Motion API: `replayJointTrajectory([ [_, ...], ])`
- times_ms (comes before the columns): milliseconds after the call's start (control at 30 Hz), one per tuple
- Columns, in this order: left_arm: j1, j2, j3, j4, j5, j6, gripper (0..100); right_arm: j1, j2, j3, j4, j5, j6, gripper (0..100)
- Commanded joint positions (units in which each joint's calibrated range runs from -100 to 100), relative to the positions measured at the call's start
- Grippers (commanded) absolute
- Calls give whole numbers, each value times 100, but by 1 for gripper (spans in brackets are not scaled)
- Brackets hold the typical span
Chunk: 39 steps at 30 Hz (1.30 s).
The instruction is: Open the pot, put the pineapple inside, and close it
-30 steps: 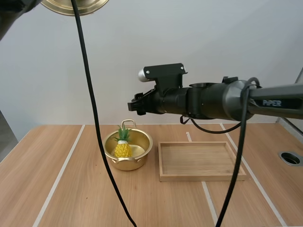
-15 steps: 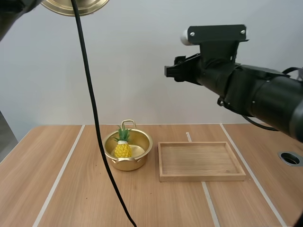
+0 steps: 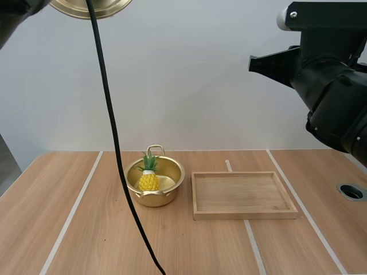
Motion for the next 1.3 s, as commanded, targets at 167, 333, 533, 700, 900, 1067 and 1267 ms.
replayJointTrajectory([
  [167, -19, -44, -66, 6, -83, -53, 0, -327, -110, 73, 0, 75, 0, 0],
  [333, -19, -44, -66, 6, -83, -53, 0, -338, -110, 302, 0, 218, 0, 0],
  [533, -19, 148, -66, 31, 496, 3, 0, -409, -199, 633, 0, 257, 0, 0],
  [700, -19, 639, -66, 31, 2091, 207, 0, -409, -427, 864, 0, 502, 0, 0],
  [900, -19, 1341, -66, 31, 3749, 198, 0, -409, -480, 995, 0, 644, 0, 0],
  [1067, -19, 1886, -66, 125, 4838, 198, 0, -409, -480, 999, 0, 678, 0, 0],
  [1267, -19, 2411, -66, 173, 5485, 198, 0, -409, -480, 999, 0, 678, 0, 0],
])
